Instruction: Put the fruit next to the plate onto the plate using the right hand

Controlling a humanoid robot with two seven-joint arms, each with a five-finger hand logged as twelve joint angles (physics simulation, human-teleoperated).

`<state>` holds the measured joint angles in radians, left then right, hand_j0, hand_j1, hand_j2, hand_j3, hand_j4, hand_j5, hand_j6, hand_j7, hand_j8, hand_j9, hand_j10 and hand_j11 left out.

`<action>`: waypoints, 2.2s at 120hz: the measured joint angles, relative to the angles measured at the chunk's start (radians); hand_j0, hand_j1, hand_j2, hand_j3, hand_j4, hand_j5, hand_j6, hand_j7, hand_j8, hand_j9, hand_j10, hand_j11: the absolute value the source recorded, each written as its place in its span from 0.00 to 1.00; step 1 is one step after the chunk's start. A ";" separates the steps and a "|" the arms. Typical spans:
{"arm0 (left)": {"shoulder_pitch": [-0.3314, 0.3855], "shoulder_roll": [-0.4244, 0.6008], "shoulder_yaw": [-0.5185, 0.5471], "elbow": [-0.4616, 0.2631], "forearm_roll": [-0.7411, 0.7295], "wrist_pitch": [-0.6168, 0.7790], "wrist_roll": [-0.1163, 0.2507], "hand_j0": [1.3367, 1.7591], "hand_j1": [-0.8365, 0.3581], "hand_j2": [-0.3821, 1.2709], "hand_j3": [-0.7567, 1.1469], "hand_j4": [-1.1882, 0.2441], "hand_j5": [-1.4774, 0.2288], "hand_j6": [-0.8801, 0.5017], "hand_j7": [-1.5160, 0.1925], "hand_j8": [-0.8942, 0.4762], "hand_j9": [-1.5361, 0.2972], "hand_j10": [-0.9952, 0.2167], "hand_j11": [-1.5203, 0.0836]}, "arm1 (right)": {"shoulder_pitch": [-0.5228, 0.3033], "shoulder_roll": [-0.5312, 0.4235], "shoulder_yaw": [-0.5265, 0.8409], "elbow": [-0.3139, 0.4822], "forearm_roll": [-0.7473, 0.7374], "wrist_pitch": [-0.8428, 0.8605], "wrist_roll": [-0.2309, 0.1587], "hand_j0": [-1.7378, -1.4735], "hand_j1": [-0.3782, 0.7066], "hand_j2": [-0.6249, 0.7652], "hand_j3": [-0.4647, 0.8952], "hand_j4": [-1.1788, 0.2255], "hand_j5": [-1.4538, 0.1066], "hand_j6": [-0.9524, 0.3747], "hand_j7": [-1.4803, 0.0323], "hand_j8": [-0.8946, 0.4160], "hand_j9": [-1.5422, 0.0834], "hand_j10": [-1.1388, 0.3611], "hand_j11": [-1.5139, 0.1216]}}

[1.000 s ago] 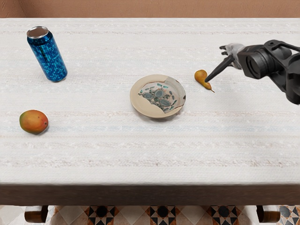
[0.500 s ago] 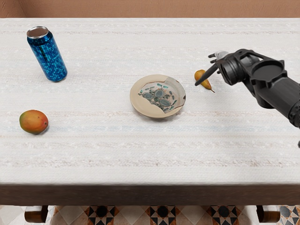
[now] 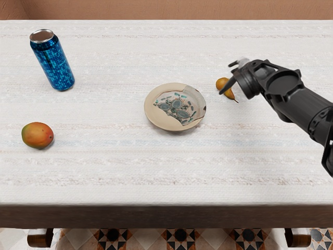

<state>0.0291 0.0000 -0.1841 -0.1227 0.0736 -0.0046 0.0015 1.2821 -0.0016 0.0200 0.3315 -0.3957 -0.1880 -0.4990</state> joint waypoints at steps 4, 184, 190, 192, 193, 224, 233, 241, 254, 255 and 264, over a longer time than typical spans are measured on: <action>0.000 0.000 0.000 0.000 0.000 0.000 0.000 0.76 0.97 0.23 0.40 0.82 0.85 0.62 0.87 0.64 0.82 0.80 0.93 | 0.002 0.000 -0.006 -0.003 0.000 0.000 0.000 0.30 0.33 0.41 0.34 0.64 0.70 0.51 0.74 0.47 0.73 0.58 0.71; 0.000 0.000 0.000 0.000 0.000 0.000 0.000 0.76 0.97 0.23 0.40 0.82 0.85 0.62 0.87 0.64 0.82 0.80 0.93 | 0.011 0.002 -0.112 -0.010 -0.017 0.068 0.008 0.30 0.39 0.40 0.34 0.61 0.66 0.47 0.70 0.43 0.69 0.54 0.67; 0.000 0.000 0.000 0.000 0.000 0.000 0.000 0.76 0.97 0.23 0.40 0.82 0.85 0.62 0.87 0.64 0.82 0.80 0.93 | 0.012 0.002 -0.114 -0.009 -0.026 0.069 0.011 0.30 0.40 0.40 0.34 0.60 0.65 0.46 0.69 0.42 0.68 0.53 0.66; 0.000 0.000 0.000 0.000 0.000 0.000 0.000 0.76 0.97 0.23 0.40 0.82 0.85 0.62 0.87 0.64 0.82 0.80 0.93 | 0.012 0.002 -0.114 -0.009 -0.028 0.070 0.016 0.30 0.41 0.40 0.34 0.59 0.65 0.46 0.68 0.42 0.67 0.53 0.65; 0.000 0.000 0.000 0.000 0.000 0.000 0.000 0.76 0.97 0.23 0.40 0.82 0.85 0.62 0.87 0.64 0.82 0.80 0.93 | 0.012 0.002 -0.113 -0.009 -0.028 0.071 0.020 0.30 0.41 0.40 0.34 0.59 0.64 0.46 0.68 0.42 0.67 0.53 0.65; 0.000 0.000 0.000 0.000 0.000 0.000 0.000 0.76 0.97 0.23 0.40 0.82 0.85 0.62 0.87 0.64 0.82 0.80 0.93 | 0.014 0.002 -0.106 -0.005 -0.032 0.136 0.085 0.30 0.43 0.40 0.34 0.58 0.63 0.44 0.67 0.40 0.66 0.52 0.64; 0.000 0.000 0.000 0.000 0.000 0.000 0.000 0.76 0.97 0.23 0.40 0.82 0.85 0.62 0.87 0.64 0.82 0.80 0.93 | 0.014 0.002 -0.105 -0.005 -0.033 0.161 0.090 0.30 0.43 0.40 0.34 0.57 0.63 0.44 0.67 0.39 0.66 0.51 0.64; 0.000 0.000 0.000 0.000 0.000 0.000 0.000 0.76 0.97 0.23 0.40 0.82 0.85 0.62 0.87 0.64 0.82 0.80 0.93 | 0.014 0.002 -0.104 -0.005 -0.034 0.175 0.093 0.30 0.43 0.40 0.34 0.57 0.63 0.44 0.67 0.37 0.66 0.51 0.64; 0.000 0.000 0.000 0.000 0.000 0.000 0.000 0.76 0.97 0.23 0.40 0.82 0.85 0.62 0.87 0.64 0.82 0.80 0.93 | 0.014 0.002 -0.105 -0.005 -0.032 0.187 0.095 0.30 0.43 0.40 0.34 0.58 0.63 0.44 0.67 0.38 0.66 0.52 0.64; 0.000 0.000 0.000 0.000 0.000 0.000 0.000 0.76 0.97 0.23 0.40 0.82 0.85 0.62 0.87 0.64 0.82 0.80 0.93 | 0.014 0.002 -0.105 -0.005 -0.032 0.187 0.095 0.30 0.43 0.40 0.34 0.58 0.63 0.44 0.67 0.38 0.66 0.52 0.64; 0.000 0.000 0.000 0.000 0.000 0.000 0.000 0.76 0.97 0.23 0.40 0.82 0.85 0.62 0.87 0.64 0.82 0.80 0.93 | 0.013 0.002 -0.108 -0.005 -0.033 0.190 0.095 0.30 0.43 0.40 0.34 0.58 0.63 0.44 0.67 0.39 0.66 0.52 0.64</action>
<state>0.0291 0.0000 -0.1841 -0.1227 0.0736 -0.0046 0.0015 1.2950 0.0000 -0.0883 0.3264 -0.4284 0.0020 -0.4039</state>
